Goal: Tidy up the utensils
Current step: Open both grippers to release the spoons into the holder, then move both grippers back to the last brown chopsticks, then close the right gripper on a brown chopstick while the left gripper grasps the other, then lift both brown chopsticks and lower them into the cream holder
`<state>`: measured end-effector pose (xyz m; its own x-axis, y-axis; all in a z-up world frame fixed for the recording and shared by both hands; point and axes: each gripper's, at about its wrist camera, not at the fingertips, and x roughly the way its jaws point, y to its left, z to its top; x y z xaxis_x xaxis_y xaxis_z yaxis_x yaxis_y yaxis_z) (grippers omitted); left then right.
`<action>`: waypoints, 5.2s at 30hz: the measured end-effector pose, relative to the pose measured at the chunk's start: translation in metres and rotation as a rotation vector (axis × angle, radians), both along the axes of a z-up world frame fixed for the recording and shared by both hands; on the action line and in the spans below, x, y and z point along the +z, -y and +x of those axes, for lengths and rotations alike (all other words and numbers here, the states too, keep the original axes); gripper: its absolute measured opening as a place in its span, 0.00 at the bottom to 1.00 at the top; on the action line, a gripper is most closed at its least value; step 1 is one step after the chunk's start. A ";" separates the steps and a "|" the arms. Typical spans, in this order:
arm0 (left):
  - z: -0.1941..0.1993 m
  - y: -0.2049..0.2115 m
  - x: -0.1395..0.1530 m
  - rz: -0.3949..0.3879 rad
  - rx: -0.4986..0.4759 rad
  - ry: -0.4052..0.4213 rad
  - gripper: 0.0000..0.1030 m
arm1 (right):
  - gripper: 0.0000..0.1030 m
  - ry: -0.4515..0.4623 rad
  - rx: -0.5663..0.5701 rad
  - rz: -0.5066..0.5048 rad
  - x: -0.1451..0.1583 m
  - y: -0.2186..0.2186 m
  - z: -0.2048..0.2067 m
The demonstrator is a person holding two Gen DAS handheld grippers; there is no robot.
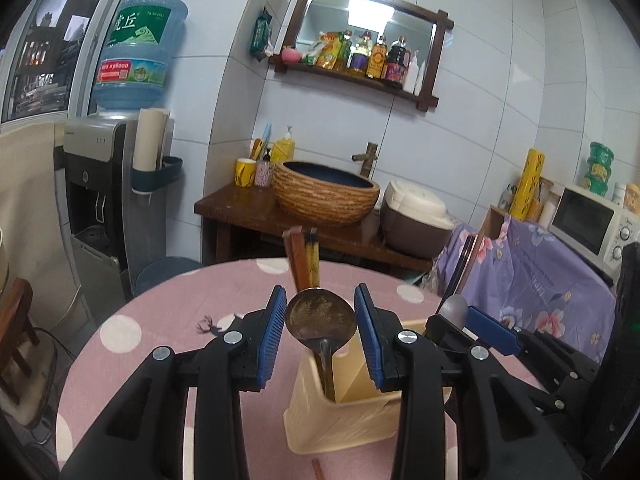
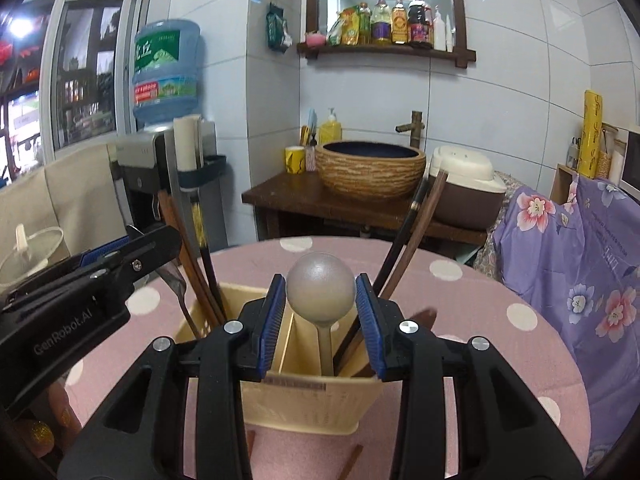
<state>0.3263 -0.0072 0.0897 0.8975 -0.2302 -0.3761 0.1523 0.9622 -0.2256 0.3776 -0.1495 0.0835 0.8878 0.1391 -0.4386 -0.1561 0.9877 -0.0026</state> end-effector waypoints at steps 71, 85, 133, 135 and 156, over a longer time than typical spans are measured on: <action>-0.073 0.041 -0.132 0.220 -0.062 -0.417 0.52 | 0.42 -0.484 -0.085 0.168 -0.149 0.096 -0.176; -0.021 0.062 -0.153 0.303 0.007 -0.472 0.28 | 0.41 -0.447 -0.105 0.138 -0.145 0.100 -0.173; -0.106 0.025 -0.071 0.116 -0.098 -0.266 0.08 | 0.08 -0.256 0.026 0.285 -0.069 0.108 -0.134; -0.117 0.018 -0.055 0.102 -0.101 -0.223 0.08 | 0.08 -0.218 0.057 0.310 -0.051 0.113 -0.146; -0.123 -0.014 0.008 0.043 -0.078 -0.083 0.08 | 0.08 -0.066 0.130 0.246 0.021 0.103 -0.165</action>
